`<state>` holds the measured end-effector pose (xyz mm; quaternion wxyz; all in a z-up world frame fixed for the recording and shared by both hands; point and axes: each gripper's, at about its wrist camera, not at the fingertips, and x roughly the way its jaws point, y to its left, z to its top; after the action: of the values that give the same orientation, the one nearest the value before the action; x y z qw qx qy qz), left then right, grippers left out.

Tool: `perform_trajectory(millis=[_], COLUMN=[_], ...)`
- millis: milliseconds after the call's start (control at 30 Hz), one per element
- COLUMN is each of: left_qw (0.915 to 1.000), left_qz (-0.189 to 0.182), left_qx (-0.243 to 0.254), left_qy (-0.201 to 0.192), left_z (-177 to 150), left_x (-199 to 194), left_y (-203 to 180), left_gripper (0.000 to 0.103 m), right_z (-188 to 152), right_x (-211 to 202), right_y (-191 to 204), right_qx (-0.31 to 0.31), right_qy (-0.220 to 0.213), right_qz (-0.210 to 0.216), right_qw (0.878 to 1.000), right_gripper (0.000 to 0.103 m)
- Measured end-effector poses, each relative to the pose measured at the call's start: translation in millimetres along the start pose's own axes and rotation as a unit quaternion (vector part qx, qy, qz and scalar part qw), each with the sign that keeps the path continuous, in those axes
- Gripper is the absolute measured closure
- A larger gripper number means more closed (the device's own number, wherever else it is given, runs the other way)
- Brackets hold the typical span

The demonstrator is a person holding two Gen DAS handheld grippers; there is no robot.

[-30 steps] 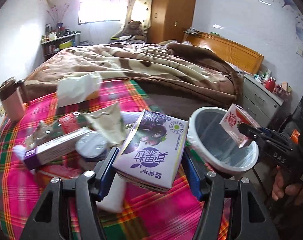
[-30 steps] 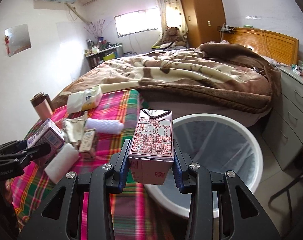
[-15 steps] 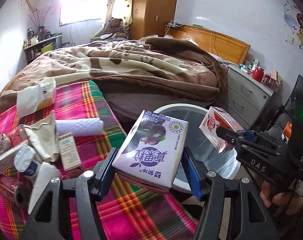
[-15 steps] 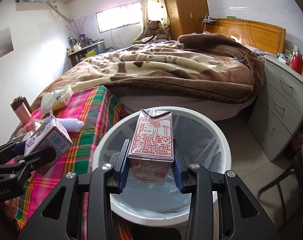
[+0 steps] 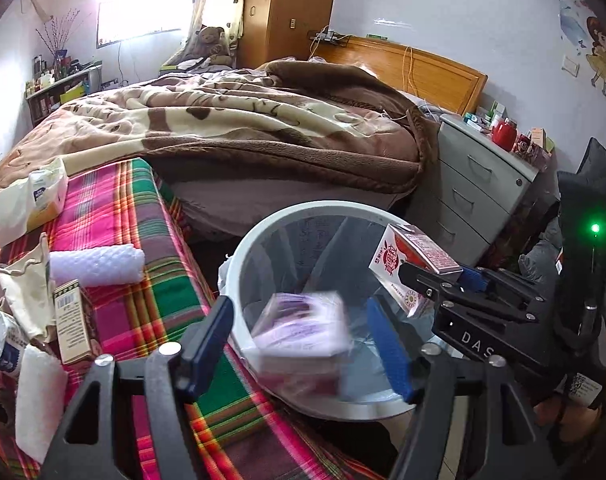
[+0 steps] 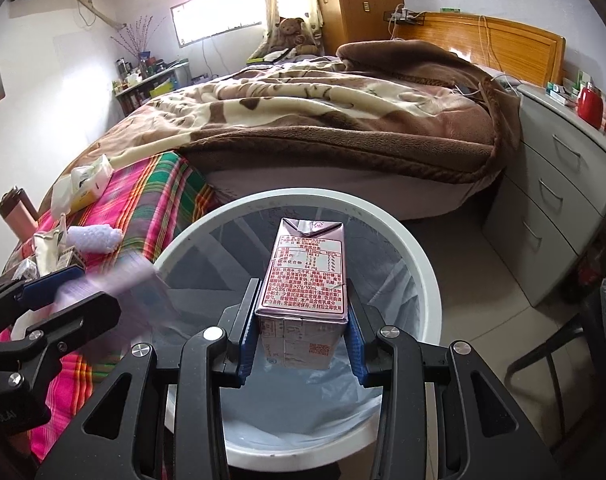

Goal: Collect trash
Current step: 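Open the right tool over the wastebasket while the left tool drops the juice box in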

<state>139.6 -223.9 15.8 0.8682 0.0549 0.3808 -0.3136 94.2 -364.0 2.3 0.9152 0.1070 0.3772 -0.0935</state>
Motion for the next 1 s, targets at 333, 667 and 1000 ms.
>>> perform_trajectory(millis=[333,667,1000], left_qw=[0.9999,0.9985,0.9892], left_qz=[0.004,0.026,0.091], left_qx=[-0.011,-0.036,-0.099], left_qy=[-0.008,-0.031,-0.056], left_z=[-3.1,-14.9,-38.8], left_x=[-13.8,-45.7,-84.5], left_y=[8.4,40.8,107.2], left_gripper=[0.022,0.021,0.019], right_z=[0.9,1.7,-3.6], right_x=[-9.8,-24.7,-24.1], right_y=[0.5,31.5,76.2], right_qx=[0.017,0.001,-0.027], right_qy=[-0.013,-0.038,-0.053], right_qz=[0.002,0.039,0.086], right_qw=[1.000,0.999,0.995], right_gripper=[0.047,0.047,0.038])
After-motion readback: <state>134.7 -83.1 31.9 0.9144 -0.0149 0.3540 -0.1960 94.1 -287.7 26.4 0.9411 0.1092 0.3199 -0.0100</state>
